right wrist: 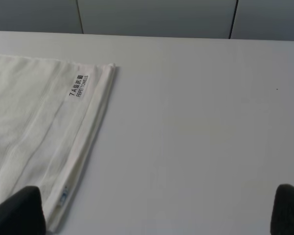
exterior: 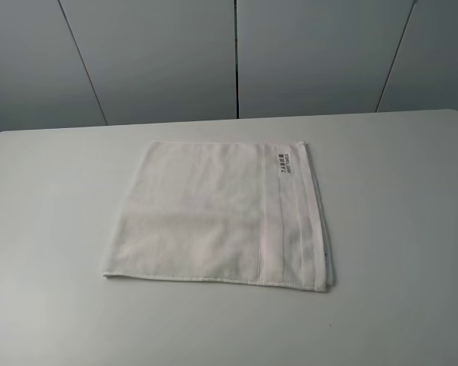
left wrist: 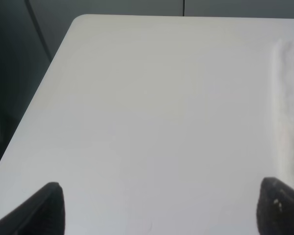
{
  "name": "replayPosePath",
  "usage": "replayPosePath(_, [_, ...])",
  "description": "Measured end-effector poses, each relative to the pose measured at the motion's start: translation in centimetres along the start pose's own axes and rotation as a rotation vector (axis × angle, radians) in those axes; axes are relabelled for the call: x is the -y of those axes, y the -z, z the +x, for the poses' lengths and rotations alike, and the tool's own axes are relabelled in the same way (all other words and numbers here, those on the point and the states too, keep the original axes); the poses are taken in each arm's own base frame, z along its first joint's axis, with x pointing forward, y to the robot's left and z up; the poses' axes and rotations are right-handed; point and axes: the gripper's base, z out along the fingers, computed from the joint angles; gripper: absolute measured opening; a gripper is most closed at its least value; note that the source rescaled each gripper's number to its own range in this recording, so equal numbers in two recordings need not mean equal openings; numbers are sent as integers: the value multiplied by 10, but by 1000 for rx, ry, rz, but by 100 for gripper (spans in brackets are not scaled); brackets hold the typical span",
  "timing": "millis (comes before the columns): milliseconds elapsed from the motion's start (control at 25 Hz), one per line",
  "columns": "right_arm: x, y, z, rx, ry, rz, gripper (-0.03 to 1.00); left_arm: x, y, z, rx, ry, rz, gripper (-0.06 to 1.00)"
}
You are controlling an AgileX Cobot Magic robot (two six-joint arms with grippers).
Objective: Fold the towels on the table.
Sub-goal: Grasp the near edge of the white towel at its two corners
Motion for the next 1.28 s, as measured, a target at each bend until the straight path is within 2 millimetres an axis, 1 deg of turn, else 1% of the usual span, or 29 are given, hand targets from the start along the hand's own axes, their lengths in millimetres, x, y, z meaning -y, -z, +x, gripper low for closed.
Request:
replayPosePath(1000, [0,0,0,0,0,0,100,0,0,0,0,0,0,100])
replayPosePath(1160, [0,0,0,0,0,0,100,-4,0,0,-1,-52,-44,100])
replayPosePath(1280, [0,0,0,0,0,0,100,-5,0,0,-1,-61,-57,100])
